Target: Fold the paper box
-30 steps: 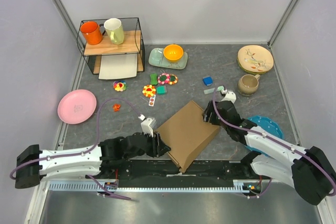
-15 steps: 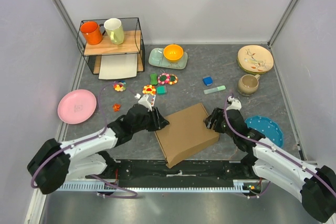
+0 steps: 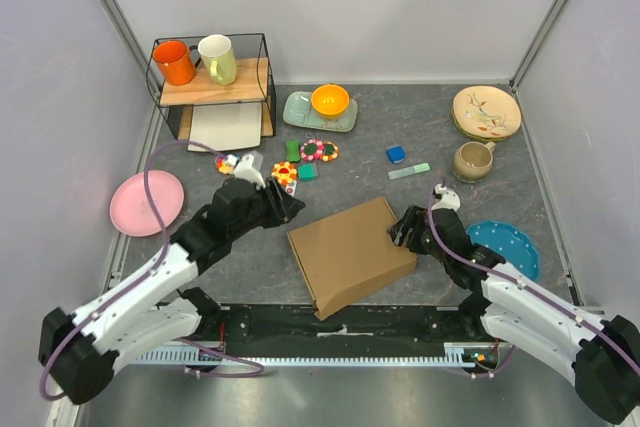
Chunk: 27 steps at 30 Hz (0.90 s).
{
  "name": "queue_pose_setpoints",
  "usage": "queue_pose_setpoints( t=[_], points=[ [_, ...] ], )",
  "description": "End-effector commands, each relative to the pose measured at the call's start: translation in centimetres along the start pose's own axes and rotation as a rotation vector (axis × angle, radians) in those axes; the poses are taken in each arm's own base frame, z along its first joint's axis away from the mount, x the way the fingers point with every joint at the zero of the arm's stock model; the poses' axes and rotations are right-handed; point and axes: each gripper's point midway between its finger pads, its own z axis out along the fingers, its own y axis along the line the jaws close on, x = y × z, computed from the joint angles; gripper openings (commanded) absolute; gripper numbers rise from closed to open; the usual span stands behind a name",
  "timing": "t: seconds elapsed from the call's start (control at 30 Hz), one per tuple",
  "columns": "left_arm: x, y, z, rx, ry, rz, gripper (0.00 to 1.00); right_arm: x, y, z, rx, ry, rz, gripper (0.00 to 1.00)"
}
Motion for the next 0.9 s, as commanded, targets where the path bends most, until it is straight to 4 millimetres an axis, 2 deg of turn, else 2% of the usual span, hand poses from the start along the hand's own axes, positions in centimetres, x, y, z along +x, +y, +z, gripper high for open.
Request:
queue_pose_setpoints(
  t=[0.0,0.03,0.13,0.3,0.4,0.47,0.6,0.7,0.87],
  points=[
    [8.4,5.0,-3.4,-0.178,0.176,-0.096,0.50,0.6,-0.5,0.3,0.036,0.035,-0.030,0.72],
    [10.1,6.2,-4.2,-0.204,0.202,-0.114,0.51,0.5,-0.3,0.4,0.034,0.037,-0.031,0.72],
    [12.5,7.3,-5.3,-0.231,0.230,-0.185,0.52,0.3,0.1,0.6,0.026,0.042,-0.037,0.72],
    [14.5,8.0,-5.6,-0.245,0.274,-0.215,0.54,-0.1,0.2,0.8,0.034,0.035,-0.048,0.72],
    [15.0,7.6,-4.8,-0.214,0.295,-0.192,0.55,-0.1,0.3,0.7,0.032,0.037,-0.038,0.72],
    [15.1,7.2,-4.0,-0.185,0.293,-0.172,0.55,0.3,0.1,0.7,0.031,0.045,-0.033,0.72],
    [13.4,4.6,-1.8,-0.074,0.229,-0.167,0.56,0.7,-0.2,0.5,0.031,0.051,-0.029,0.72],
    [13.2,4.4,-0.4,-0.096,0.249,-0.138,0.56,0.7,-0.5,0.4,0.038,0.046,-0.033,0.72],
    [11.3,4.8,1.5,-0.119,0.226,-0.112,0.56,0.2,-0.2,0.4,0.038,0.037,-0.042,0.72]
  ],
)
